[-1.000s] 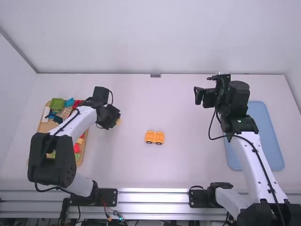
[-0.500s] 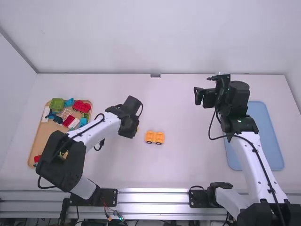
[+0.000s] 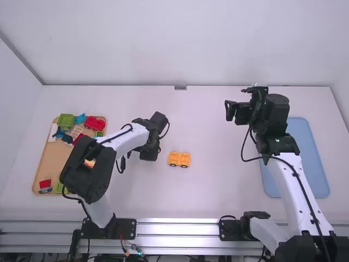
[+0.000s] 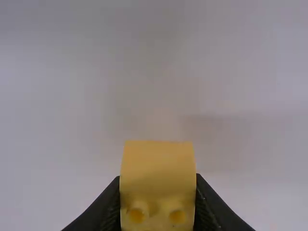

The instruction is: Assemble lego blocks to make yellow taxi

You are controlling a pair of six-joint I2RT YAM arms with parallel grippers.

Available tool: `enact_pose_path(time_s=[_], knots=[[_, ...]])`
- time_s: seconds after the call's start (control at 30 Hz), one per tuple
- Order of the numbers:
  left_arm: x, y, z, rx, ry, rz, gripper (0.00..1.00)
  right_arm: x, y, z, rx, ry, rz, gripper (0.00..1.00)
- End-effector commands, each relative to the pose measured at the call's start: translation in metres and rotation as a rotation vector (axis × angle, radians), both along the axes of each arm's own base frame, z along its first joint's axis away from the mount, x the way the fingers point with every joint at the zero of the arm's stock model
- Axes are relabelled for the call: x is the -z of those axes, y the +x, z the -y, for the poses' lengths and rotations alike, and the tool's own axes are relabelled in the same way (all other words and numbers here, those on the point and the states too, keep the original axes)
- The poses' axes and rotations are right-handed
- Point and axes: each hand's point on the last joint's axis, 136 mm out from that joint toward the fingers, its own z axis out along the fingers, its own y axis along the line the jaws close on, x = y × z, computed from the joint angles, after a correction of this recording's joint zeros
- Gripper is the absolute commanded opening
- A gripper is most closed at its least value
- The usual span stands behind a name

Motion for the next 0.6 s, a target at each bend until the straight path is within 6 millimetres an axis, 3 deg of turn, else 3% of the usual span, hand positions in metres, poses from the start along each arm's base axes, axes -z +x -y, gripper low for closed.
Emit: enact_pose_path(time_s=[0.0,0.1,0.27,0.3,0.33,0.37,0.47,0.57], knots=[[0.013,-0.001,-0.002,-0.046,0.017,-0.029,0.02,-0.015,0.004,-0.001,-0.001,0.008,0.025,0.98],[0.025,-0.004,0.005,-0.045,-0.014,-0.066,0.02,-0.014,0.003,-0.001,-0.002,0.004,0.021,0.98],[0.028,-0.004,0.004,-0.045,-0.009,-0.069,0.02,-0.013,0.003,-0.001,-0.001,0.004,0.018,0.98],[0.028,-0.004,0.004,-0.045,-0.008,-0.069,0.20,-0.013,0.003,-0.001,-0.002,0.005,0.018,0.98],[0.028,-0.004,0.004,-0.045,-0.008,-0.069,0.20,-0.013,0.003,-0.001,-0.002,0.005,0.018,0.98],[0.028,-0.004,0.004,-0.045,-0.007,-0.070,0.37,-0.013,0.003,-0.001,-0.001,0.004,0.019,0.98],[0.028,-0.005,0.004,-0.045,-0.007,-0.071,0.49,-0.013,0.003,-0.001,-0.003,0.004,0.019,0.98],[0.028,-0.005,0.004,-0.046,-0.008,-0.071,0.73,-0.013,0.003,-0.001,-0.001,0.004,0.019,0.98]])
